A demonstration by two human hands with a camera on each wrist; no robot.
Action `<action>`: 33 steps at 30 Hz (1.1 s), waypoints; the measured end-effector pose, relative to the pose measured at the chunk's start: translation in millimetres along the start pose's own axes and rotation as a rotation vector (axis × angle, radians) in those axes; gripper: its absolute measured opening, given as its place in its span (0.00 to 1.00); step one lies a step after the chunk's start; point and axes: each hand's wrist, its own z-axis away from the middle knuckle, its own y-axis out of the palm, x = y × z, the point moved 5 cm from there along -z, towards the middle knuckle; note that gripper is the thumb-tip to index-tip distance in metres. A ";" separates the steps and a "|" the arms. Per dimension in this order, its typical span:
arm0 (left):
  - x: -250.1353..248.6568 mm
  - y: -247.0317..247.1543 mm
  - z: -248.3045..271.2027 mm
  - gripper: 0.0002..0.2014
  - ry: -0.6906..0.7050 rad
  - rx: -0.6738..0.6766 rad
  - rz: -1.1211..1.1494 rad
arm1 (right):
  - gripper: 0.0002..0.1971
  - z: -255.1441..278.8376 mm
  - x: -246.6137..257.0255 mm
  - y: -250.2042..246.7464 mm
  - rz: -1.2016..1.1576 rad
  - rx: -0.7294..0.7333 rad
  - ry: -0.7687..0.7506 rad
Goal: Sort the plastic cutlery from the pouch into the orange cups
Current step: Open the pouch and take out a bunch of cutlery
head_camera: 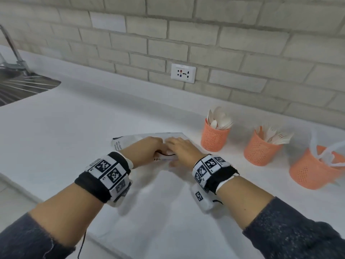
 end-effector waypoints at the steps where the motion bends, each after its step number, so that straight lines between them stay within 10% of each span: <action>1: -2.8 -0.8 8.2 0.07 0.027 -0.016 0.026 | 0.27 0.5 3.3 -1.6 -0.024 -0.024 -0.009; 7: 26.7 -11.3 49.4 0.17 -0.091 0.008 -0.132 | 0.19 31.4 -12.7 -21.2 -0.129 0.084 0.114; 15: 3.6 -4.3 61.3 0.11 -0.083 -0.305 0.660 | 0.09 93.8 -13.3 -24.7 -0.029 0.203 0.304; 23: -65.7 9.0 43.7 0.23 0.092 -0.165 0.798 | 0.16 126.5 31.1 -47.3 -0.285 -0.307 0.122; 33: -60.6 13.0 59.4 0.21 0.006 -0.311 0.776 | 0.06 149.9 57.7 -27.5 0.210 -0.578 -0.006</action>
